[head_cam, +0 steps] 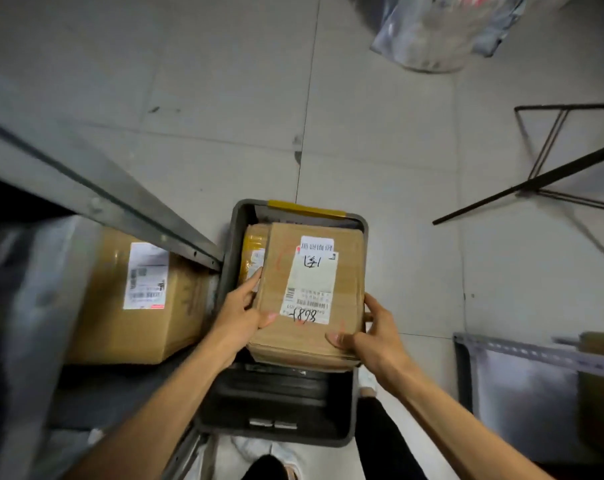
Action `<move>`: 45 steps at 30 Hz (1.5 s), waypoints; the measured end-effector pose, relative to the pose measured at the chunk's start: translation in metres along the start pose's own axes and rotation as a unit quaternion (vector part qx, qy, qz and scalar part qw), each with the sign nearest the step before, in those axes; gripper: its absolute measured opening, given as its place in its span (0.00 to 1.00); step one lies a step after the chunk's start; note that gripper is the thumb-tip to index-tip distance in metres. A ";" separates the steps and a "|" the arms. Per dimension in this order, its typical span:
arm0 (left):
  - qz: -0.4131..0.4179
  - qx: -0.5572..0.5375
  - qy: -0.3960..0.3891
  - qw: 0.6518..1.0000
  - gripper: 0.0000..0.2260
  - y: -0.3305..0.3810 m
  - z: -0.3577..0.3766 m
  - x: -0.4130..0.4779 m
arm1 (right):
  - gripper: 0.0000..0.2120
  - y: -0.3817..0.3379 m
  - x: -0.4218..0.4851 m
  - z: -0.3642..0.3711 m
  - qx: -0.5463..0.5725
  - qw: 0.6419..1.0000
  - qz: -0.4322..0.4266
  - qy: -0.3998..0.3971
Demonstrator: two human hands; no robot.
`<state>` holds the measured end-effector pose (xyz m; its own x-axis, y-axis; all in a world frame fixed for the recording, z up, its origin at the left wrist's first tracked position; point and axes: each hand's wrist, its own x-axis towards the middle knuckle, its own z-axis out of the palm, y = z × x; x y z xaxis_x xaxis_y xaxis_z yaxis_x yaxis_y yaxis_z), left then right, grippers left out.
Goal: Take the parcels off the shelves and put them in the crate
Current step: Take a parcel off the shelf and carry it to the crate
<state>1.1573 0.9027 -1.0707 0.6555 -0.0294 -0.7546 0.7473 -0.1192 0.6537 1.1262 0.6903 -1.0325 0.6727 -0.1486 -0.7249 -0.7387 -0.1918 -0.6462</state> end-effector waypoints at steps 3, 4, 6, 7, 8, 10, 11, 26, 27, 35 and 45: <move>-0.036 0.013 -0.018 0.999 0.38 -0.025 0.006 0.052 | 0.32 0.021 0.046 0.007 0.005 1.000 0.025 -0.009; -0.043 0.013 -0.027 0.999 0.38 -0.031 0.011 0.067 | 0.31 0.027 0.060 0.006 0.007 0.999 0.033 -0.008; -0.048 0.013 -0.049 0.998 0.38 -0.038 0.023 0.096 | 0.30 0.035 0.085 0.001 0.014 0.999 0.045 -0.001; -0.050 0.015 -0.058 0.997 0.38 -0.042 0.030 0.109 | 0.30 0.040 0.096 -0.001 0.014 0.999 0.049 0.002; -0.051 0.014 -0.062 0.997 0.38 -0.044 0.036 0.120 | 0.30 0.043 0.108 -0.004 0.013 0.999 0.049 0.005; -0.054 0.011 -0.060 0.997 0.37 -0.050 0.047 0.139 | 0.31 0.047 0.128 -0.010 0.008 0.999 0.042 0.008; -0.058 0.013 -0.054 0.997 0.37 -0.053 0.051 0.146 | 0.31 0.047 0.137 -0.011 0.002 0.999 0.038 0.007; -0.050 0.216 -0.085 0.971 0.49 -0.039 0.078 0.189 | 0.34 0.059 0.188 0.003 -0.145 0.989 -0.014 0.036; -0.042 0.239 -0.081 0.967 0.49 -0.036 0.085 0.187 | 0.33 0.056 0.188 0.005 -0.166 0.985 -0.020 0.033; 0.034 0.461 -0.059 0.885 0.31 0.031 0.088 0.148 | 0.29 0.011 0.154 -0.007 -0.386 0.919 -0.045 -0.066; 0.153 0.606 -0.083 0.776 0.18 0.181 0.048 -0.014 | 0.24 -0.146 0.024 -0.051 -0.518 0.838 -0.136 -0.106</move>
<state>1.2782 0.8338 -0.9440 0.6843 -0.3548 -0.6371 -0.1572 -0.9249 0.3463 1.2522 0.6650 -0.9433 0.7070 0.1918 -0.6807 -0.0506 -0.9463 -0.3193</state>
